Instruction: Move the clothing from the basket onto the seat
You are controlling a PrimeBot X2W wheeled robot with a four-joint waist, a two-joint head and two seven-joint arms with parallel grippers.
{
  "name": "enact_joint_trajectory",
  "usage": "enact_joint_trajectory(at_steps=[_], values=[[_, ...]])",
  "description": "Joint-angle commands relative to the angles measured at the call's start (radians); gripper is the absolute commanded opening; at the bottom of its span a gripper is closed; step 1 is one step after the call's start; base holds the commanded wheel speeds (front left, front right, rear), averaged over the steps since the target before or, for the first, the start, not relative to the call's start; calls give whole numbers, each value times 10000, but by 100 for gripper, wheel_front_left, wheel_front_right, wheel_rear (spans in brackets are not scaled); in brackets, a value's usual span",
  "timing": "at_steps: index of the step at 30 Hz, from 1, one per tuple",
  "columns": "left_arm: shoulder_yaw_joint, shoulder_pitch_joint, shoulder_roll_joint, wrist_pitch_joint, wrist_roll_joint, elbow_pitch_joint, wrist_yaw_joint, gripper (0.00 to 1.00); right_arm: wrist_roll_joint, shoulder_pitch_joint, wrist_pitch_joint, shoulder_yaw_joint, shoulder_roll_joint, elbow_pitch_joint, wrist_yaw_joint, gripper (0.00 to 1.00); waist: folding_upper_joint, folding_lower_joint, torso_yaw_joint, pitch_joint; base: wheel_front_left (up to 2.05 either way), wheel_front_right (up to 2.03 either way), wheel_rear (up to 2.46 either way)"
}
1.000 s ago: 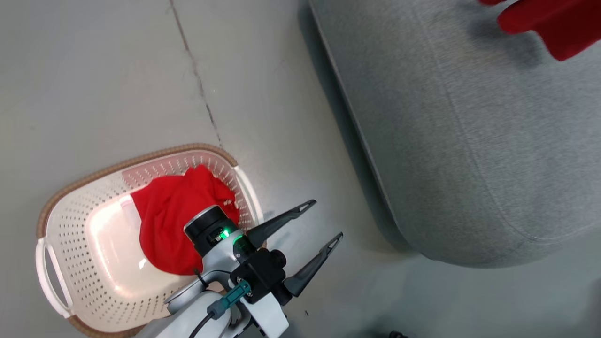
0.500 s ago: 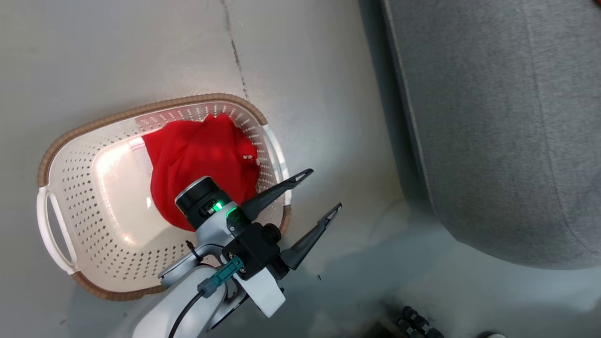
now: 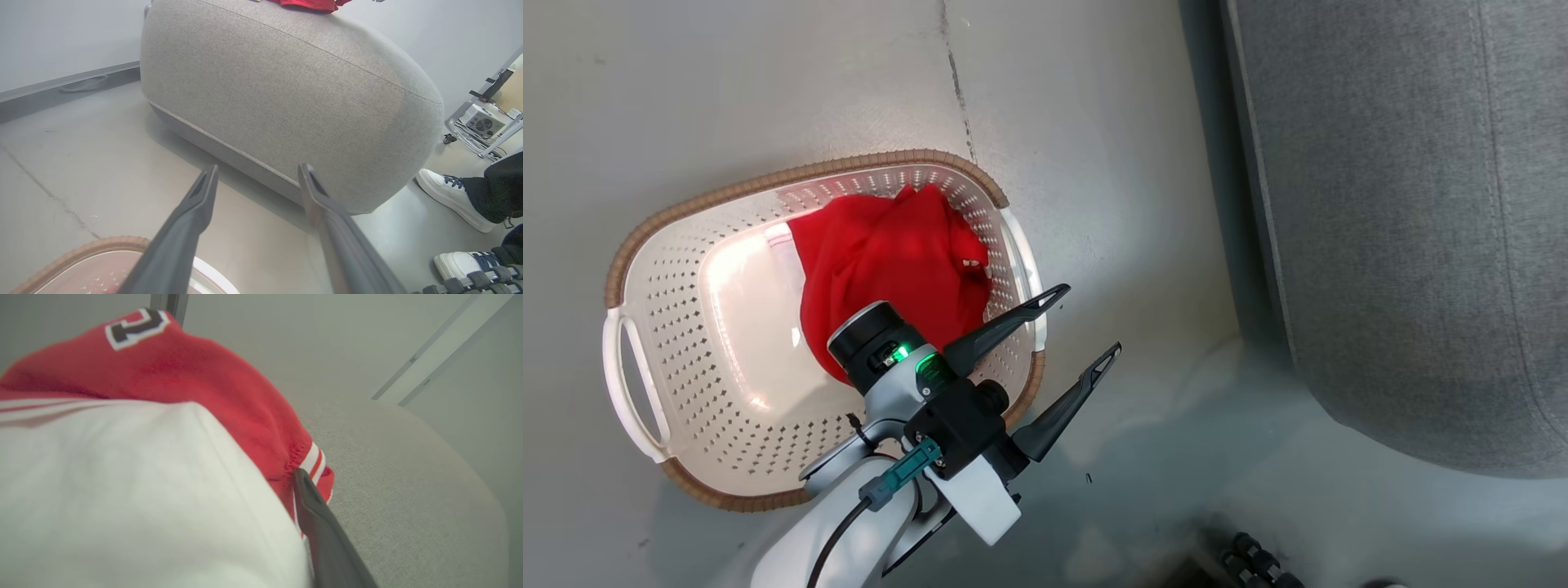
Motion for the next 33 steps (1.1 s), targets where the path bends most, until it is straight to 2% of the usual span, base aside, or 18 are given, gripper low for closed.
enact_joint_trajectory(at_steps=[1,9,16,21,33], values=[[56,-60,1,-4,-21,8,0,100,21,-68,-47,61,24,96,2,100,0,0,-27,-80,0,0,0],[98,173,-245,-4,62,19,0,100,29,46,-49,884,-101,368,2,100,0,0,-137,-906,0,0,0],[22,458,-608,-4,-106,-82,-1,100,708,425,-49,1566,-265,608,2,100,0,0,-240,-1924,0,0,0],[140,715,-848,-4,-203,-307,-1,100,1173,705,-36,2746,-324,885,0,100,0,0,-303,-2584,0,0,0],[543,1298,-1428,-4,-258,-280,-1,100,3017,994,-2,5081,-1211,613,0,100,0,0,-314,-4311,0,0,0]])
